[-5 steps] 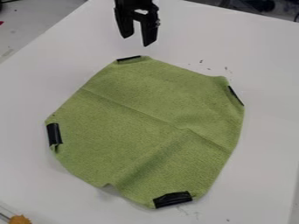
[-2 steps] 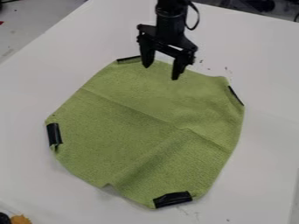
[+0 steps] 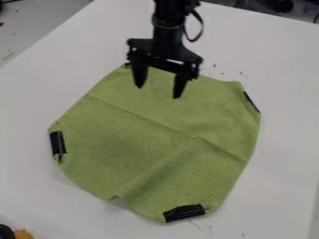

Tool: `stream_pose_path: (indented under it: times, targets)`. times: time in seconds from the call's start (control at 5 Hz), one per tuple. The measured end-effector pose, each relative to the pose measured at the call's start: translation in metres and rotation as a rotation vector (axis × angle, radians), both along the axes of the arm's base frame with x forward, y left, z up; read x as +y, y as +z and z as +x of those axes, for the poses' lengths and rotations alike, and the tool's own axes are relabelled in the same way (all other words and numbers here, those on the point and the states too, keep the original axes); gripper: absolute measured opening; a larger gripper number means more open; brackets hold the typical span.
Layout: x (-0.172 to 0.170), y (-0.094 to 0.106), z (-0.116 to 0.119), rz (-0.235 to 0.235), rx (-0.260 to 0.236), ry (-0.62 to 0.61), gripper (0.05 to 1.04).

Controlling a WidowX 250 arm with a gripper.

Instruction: Fold the cloth from left to right

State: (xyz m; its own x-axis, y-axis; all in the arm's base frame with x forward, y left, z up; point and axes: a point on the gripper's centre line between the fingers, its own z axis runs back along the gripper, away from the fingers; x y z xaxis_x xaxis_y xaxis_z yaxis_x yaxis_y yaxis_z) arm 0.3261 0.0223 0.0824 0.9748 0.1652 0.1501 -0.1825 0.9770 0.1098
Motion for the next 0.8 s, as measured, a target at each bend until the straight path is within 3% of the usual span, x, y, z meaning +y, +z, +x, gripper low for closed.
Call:
stream_pose_path:
  times: [0.4,0.6,0.8]
  targets:
    - [0.069,-0.003,-0.064,0.015,0.004,0.161,1.000]
    - [0.085,-0.016,-0.082,0.010,0.001,0.180,1.000]
    - [0.102,-0.027,-0.093,-0.006,-0.037,0.199,1.000]
